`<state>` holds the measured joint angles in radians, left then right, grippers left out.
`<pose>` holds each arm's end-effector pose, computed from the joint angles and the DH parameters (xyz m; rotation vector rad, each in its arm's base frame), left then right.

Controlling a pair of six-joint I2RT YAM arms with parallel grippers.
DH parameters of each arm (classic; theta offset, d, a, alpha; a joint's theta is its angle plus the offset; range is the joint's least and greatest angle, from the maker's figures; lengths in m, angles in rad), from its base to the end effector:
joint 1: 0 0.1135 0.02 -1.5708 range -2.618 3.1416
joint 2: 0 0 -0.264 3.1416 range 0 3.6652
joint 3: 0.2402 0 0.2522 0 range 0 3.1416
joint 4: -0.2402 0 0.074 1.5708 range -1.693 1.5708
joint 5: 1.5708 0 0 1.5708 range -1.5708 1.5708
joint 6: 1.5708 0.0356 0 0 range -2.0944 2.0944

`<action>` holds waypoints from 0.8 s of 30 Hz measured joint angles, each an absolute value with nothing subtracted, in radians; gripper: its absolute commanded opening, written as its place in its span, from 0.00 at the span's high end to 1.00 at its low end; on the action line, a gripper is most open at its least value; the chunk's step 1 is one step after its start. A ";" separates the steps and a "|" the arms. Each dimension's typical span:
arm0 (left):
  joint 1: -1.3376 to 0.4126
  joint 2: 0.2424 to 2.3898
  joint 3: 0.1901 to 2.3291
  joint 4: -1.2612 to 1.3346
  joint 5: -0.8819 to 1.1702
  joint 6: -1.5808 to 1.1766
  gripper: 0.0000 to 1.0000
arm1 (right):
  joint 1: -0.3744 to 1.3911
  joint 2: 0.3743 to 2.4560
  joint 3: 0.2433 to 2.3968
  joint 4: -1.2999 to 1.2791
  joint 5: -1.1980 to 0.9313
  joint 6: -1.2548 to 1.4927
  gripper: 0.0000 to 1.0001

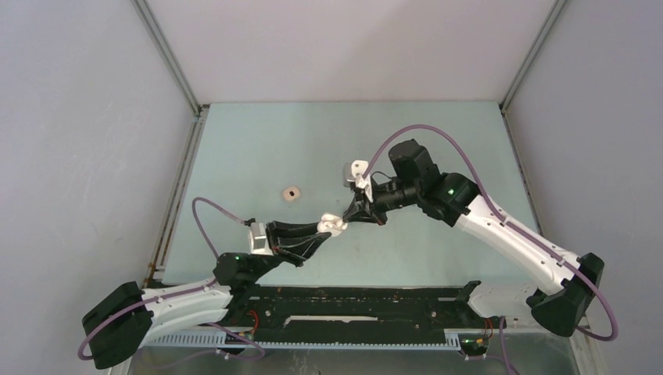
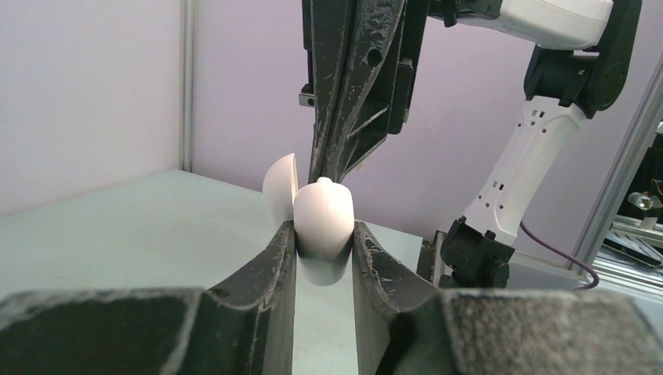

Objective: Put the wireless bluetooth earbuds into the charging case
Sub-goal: Place the earbud at the center of the board.

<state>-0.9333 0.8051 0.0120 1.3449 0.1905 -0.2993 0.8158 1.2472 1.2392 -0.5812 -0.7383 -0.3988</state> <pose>0.0806 -0.1201 0.2285 0.5164 0.9767 -1.2116 0.1641 0.2093 0.3661 -1.5669 1.4881 1.0351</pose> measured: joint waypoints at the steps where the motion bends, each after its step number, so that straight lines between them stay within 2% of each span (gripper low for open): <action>1: -0.933 0.805 0.012 1.347 0.187 -0.299 1.00 | 0.806 1.243 1.239 -0.582 -0.745 -0.398 1.00; 8: -0.933 0.784 0.012 1.308 0.187 -0.295 1.00 | 0.682 1.163 1.225 -0.627 -0.783 -0.438 1.00; 13: -0.933 0.726 0.012 1.236 0.190 -0.282 1.00 | 0.553 1.120 1.110 -0.669 -0.798 -0.517 1.00; 16: -0.933 0.682 0.012 1.187 0.197 -0.270 1.00 | 0.467 1.209 1.062 -0.719 -0.802 -0.557 1.00; 19: -0.933 0.652 0.012 1.147 0.207 -0.260 1.00 | 0.412 1.399 1.032 -0.731 -0.790 -0.558 1.00; 24: -0.933 0.639 0.012 1.087 0.231 -0.251 1.00 | 0.427 1.636 1.023 -0.750 -0.715 -0.530 0.99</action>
<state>-0.9333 0.6392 0.0120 1.0866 0.2314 -0.2512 0.4271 1.6363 1.0225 -0.7502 -0.7147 -0.5297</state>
